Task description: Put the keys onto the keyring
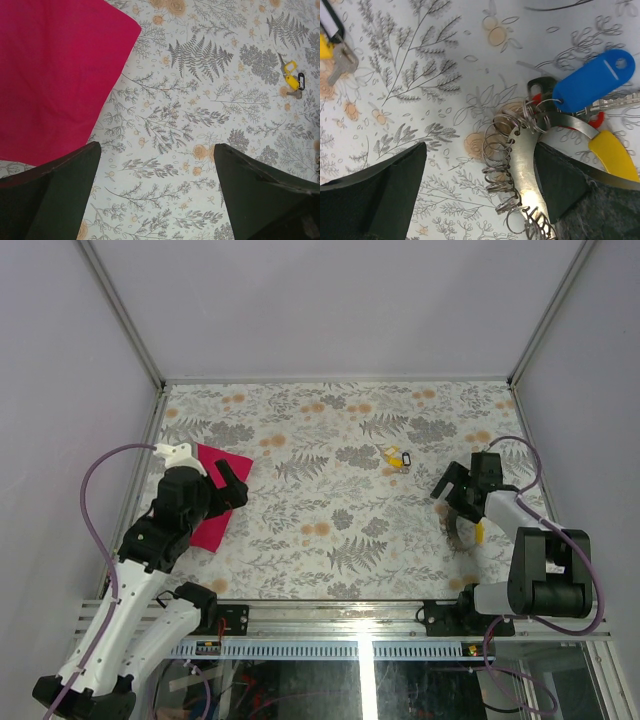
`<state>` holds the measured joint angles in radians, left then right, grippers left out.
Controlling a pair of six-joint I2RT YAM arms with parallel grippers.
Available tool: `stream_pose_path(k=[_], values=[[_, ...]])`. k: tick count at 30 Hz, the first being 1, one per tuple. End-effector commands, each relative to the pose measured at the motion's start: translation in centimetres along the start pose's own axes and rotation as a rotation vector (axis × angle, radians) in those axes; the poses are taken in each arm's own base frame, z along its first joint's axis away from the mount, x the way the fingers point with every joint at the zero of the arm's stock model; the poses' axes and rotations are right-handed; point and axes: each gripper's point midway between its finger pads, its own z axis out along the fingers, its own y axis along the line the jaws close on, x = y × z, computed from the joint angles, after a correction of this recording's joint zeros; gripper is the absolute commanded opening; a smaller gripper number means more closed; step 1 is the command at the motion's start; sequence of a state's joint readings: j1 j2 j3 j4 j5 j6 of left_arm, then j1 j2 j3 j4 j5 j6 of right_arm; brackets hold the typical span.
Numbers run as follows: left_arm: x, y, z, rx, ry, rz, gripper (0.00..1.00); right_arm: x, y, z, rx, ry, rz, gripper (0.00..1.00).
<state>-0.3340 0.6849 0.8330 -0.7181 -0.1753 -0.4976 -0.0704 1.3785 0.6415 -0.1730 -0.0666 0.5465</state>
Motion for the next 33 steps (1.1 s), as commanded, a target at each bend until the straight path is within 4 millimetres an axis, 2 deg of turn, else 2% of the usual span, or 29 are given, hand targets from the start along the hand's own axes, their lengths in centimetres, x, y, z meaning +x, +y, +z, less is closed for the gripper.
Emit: stream_pose_path(k=[1, 7, 14, 19, 21, 23, 27, 30, 33], values=[[-0.8, -0.7, 0.4, 0.027, -0.034, 0.003, 1.0, 3.8, 1.4, -0.2, -0.054, 0.097, -0.024, 0.93], [-0.7, -0.7, 0.5, 0.025, -0.025, 0.005, 1.0, 7.4, 5.7, -1.0, -0.14, 0.129, -0.101, 0.87], [-0.5, -0.7, 0.7, 0.024, -0.016, 0.005, 1.0, 13.2, 12.9, -2.8, -0.262, 0.167, -0.259, 0.82], [-0.4, -0.7, 0.8, 0.022, -0.011, 0.006, 1.0, 18.0, 18.7, -4.6, -0.363, 0.169, -0.457, 0.81], [-0.4, -0.7, 0.8, 0.022, -0.01, 0.007, 1.0, 19.0, 20.3, -5.3, -0.413, 0.141, -0.57, 0.81], [-0.4, -0.7, 0.7, 0.022, -0.011, 0.005, 1.0, 18.9, 21.0, -5.9, -0.428, 0.104, -0.652, 0.81], [-0.4, -0.8, 0.8, 0.03, -0.01, 0.007, 1.0, 15.9, 20.5, -7.8, -0.412, -0.022, -0.753, 0.81], [-0.2, -1.0, 0.9, 0.037, 0.002, 0.013, 1.0, 12.8, 18.6, -9.1, -0.326, -0.131, -0.802, 0.81], [0.0, -1.2, 1.1, 0.045, 0.018, 0.019, 1.0, 11.4, 16.5, -9.3, -0.261, -0.134, -0.859, 0.76]])
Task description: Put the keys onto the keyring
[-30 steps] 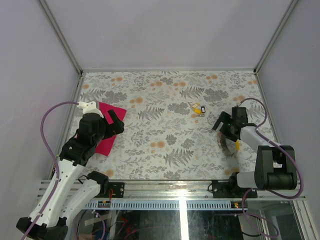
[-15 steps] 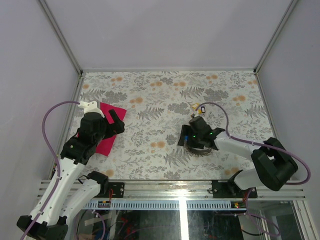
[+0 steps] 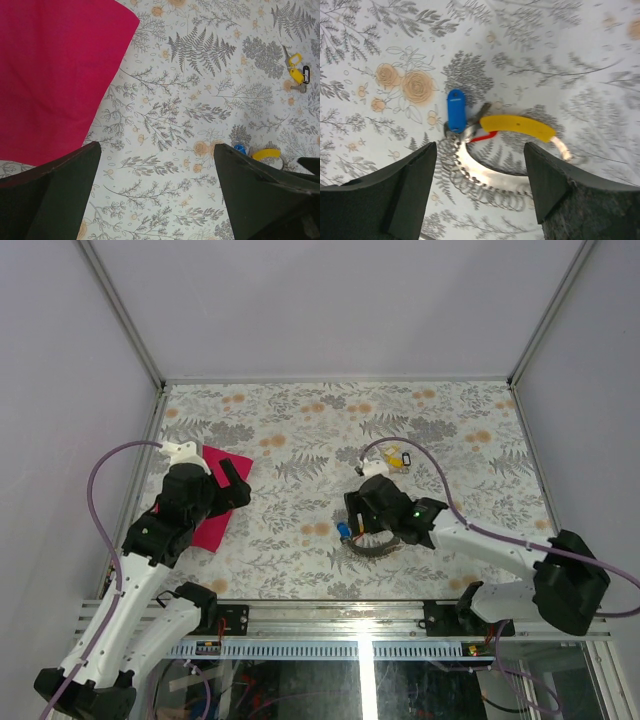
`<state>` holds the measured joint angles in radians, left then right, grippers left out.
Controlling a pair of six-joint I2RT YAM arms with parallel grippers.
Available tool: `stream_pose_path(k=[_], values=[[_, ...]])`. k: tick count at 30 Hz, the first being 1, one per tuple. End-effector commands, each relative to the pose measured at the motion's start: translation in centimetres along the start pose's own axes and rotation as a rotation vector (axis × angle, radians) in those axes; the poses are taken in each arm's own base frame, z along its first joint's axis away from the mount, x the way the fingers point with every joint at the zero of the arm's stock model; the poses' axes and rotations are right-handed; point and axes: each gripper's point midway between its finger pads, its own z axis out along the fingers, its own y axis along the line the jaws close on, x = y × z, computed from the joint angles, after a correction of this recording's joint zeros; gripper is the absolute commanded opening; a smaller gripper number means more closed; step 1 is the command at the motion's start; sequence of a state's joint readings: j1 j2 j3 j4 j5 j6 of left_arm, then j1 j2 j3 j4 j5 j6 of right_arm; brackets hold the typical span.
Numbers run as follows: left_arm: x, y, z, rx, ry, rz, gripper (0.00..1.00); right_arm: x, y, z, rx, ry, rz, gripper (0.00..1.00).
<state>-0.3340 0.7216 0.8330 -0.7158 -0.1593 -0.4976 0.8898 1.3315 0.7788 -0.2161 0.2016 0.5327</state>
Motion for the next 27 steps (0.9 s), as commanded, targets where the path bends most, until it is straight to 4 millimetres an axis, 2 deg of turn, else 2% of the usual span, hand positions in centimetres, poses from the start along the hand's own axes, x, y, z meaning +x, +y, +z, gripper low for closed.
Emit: stream_pose_path(k=[1, 5, 7, 12, 16, 22, 27], values=[[-0.6, -1.1, 0.5, 0.05, -0.017, 0.015, 1.0, -2.0, -4.0, -2.5, 0.125, -0.04, -0.118, 0.72], [-0.5, -1.2, 0.5, 0.056, -0.015, 0.017, 1.0, -0.5, -3.1, -2.2, -0.011, 0.061, -0.172, 0.66], [-0.5, -1.3, 0.4, 0.059, -0.015, 0.016, 1.0, 0.0, -2.9, -2.0, -0.022, 0.113, -0.208, 0.64], [-0.5, -1.3, 0.5, 0.061, -0.014, 0.016, 1.0, 0.3, -8.5, -1.5, 0.284, 0.182, -0.12, 0.57], [-0.5, -1.4, 0.4, 0.064, -0.015, 0.017, 1.0, 0.8, -11.3, -1.3, 0.326, 0.191, -0.003, 0.57], [-0.4, -1.4, 0.5, 0.068, -0.008, 0.02, 1.0, 0.9, -12.1, -0.5, 0.222, 0.203, 0.102, 0.54], [-0.4, -1.5, 0.6, 0.069, -0.006, 0.021, 1.0, 2.2, -11.3, 0.3, 0.115, 0.261, 0.15, 0.54]])
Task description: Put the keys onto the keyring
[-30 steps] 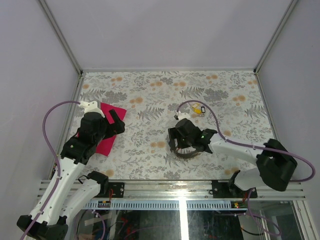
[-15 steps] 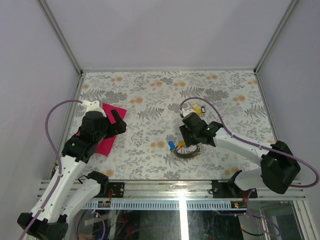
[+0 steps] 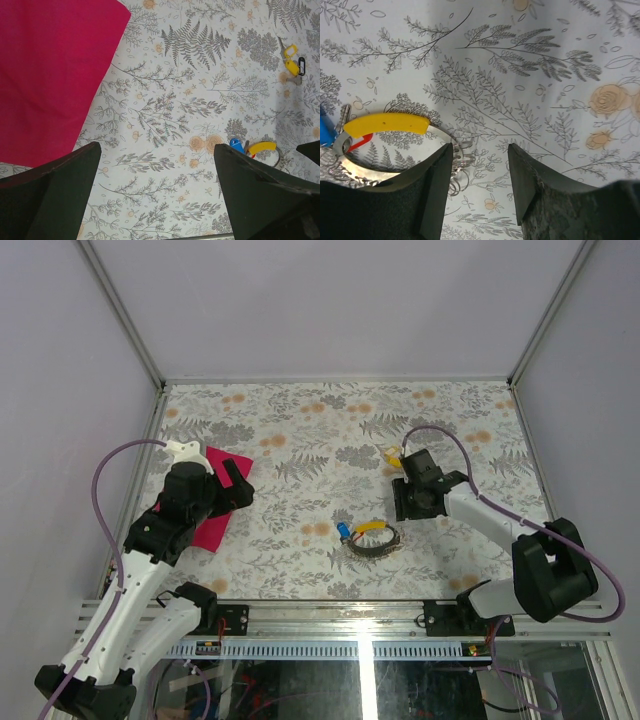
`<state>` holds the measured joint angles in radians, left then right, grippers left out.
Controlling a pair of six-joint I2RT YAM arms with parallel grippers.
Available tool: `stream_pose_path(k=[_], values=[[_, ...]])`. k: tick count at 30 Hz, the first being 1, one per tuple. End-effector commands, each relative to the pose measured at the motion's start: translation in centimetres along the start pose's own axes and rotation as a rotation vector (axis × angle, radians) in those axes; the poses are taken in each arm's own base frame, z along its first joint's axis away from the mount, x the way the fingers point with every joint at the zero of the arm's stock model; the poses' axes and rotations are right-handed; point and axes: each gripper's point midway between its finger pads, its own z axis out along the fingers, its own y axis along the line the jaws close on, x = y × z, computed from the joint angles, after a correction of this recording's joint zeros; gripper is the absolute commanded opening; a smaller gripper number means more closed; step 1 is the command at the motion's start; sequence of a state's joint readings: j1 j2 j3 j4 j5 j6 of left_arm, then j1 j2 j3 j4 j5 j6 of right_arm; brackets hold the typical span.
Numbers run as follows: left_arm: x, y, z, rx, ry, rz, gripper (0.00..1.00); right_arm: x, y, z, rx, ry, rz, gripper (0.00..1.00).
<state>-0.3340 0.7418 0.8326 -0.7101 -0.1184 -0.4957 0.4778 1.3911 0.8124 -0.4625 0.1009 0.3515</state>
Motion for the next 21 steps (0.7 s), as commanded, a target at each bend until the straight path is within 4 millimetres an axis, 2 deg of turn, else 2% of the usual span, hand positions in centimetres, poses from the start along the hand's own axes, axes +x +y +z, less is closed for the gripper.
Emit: stream_pose_path(k=[1, 6, 14, 21], values=[[-1.0, -0.9, 0.2, 0.044, -0.042, 0.017, 1.0, 0.6, 1.7, 0.7, -0.123, 0.044, 0.01, 0.55], [-0.9, -0.9, 0.3, 0.045, -0.037, 0.019, 1.0, 1.7, 1.2, 1.7, -0.124, 0.087, 0.056, 0.55], [-0.9, -1.0, 0.3, 0.049, -0.035, 0.02, 1.0, 2.5, 2.1, 2.3, -0.191, 0.143, 0.08, 0.54], [-0.8, -1.0, 0.3, 0.048, -0.035, 0.021, 1.0, 3.2, 2.4, 2.6, -0.214, 0.165, 0.088, 0.43]])
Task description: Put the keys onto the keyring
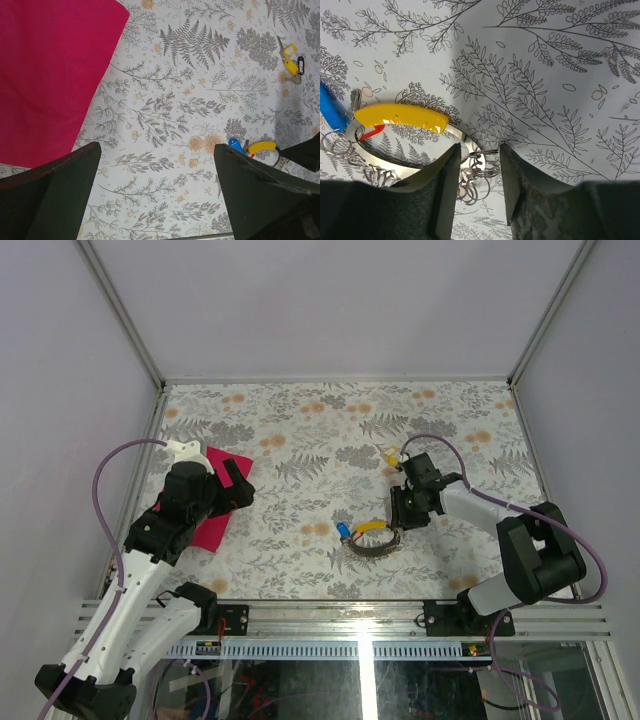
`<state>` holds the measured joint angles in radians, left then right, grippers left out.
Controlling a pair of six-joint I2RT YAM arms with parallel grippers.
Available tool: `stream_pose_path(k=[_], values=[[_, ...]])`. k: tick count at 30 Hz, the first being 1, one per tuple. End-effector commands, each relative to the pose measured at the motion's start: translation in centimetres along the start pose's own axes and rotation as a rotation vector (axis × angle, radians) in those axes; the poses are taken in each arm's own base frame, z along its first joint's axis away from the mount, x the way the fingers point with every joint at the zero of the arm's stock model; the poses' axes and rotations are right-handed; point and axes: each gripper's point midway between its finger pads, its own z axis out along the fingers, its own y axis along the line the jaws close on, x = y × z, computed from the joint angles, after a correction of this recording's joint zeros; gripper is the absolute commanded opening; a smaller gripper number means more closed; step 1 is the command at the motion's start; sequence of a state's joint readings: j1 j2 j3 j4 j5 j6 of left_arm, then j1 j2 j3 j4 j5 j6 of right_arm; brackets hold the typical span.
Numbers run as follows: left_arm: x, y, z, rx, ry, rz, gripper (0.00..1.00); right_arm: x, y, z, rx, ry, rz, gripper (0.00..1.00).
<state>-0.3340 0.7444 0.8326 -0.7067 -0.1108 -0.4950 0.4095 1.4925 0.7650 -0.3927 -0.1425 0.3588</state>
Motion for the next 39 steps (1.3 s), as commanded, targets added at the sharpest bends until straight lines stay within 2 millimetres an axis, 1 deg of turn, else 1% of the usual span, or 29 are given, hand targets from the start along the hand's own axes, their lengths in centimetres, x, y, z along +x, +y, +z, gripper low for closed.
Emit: stream_pose_path(k=[1, 7, 10, 14, 19, 22, 26, 29, 30, 33, 37, 39], values=[[-0.8, -0.9, 0.3, 0.042, -0.036, 0.021, 1.0, 0.5, 0.4, 0.3, -0.034, 0.016, 0.015, 0.41], [-0.8, -0.9, 0.4, 0.041, -0.03, 0.021, 1.0, -0.3, 0.6, -0.5, -0.039, -0.035, 0.008, 0.2], [-0.7, -0.9, 0.4, 0.042, -0.027, 0.023, 1.0, -0.7, 0.8, -0.9, -0.051, -0.066, -0.006, 0.15], [-0.7, -0.9, 0.5, 0.044, -0.026, 0.023, 1.0, -1.7, 1.3, -2.1, -0.079, -0.133, -0.043, 0.01], [-0.8, -1.4, 0.3, 0.07, -0.03, 0.03, 1.0, -2.9, 2.9, -4.3, -0.166, -0.237, -0.109, 0.0], [-1.0, -2.4, -0.1, 0.136, -0.041, 0.046, 1.0, -3.5, 4.0, -6.0, -0.227, -0.311, -0.147, 0.0], [-1.7, -3.8, -0.8, 0.223, -0.087, 0.061, 1.0, -4.2, 6.0, -8.4, -0.325, -0.391, -0.208, 0.0], [-2.2, -5.5, -1.3, 0.318, -0.121, 0.067, 1.0, -4.3, 7.4, -10.0, -0.375, -0.429, -0.267, 0.0], [-2.8, -6.3, -1.6, 0.359, -0.145, 0.061, 0.99, -4.3, 7.9, -10.6, -0.385, -0.443, -0.288, 0.0], [-3.5, -8.0, -2.3, 0.453, -0.173, 0.049, 0.95, -4.4, 9.7, -12.4, -0.417, -0.491, -0.351, 0.0], [-3.5, -10.3, -3.3, 0.598, -0.193, 0.062, 0.88, -4.3, 12.2, -15.2, -0.473, -0.542, -0.419, 0.0], [-3.4, -11.4, -4.0, 0.663, -0.215, 0.077, 0.85, -4.3, 13.0, -16.3, -0.492, -0.549, -0.425, 0.0]])
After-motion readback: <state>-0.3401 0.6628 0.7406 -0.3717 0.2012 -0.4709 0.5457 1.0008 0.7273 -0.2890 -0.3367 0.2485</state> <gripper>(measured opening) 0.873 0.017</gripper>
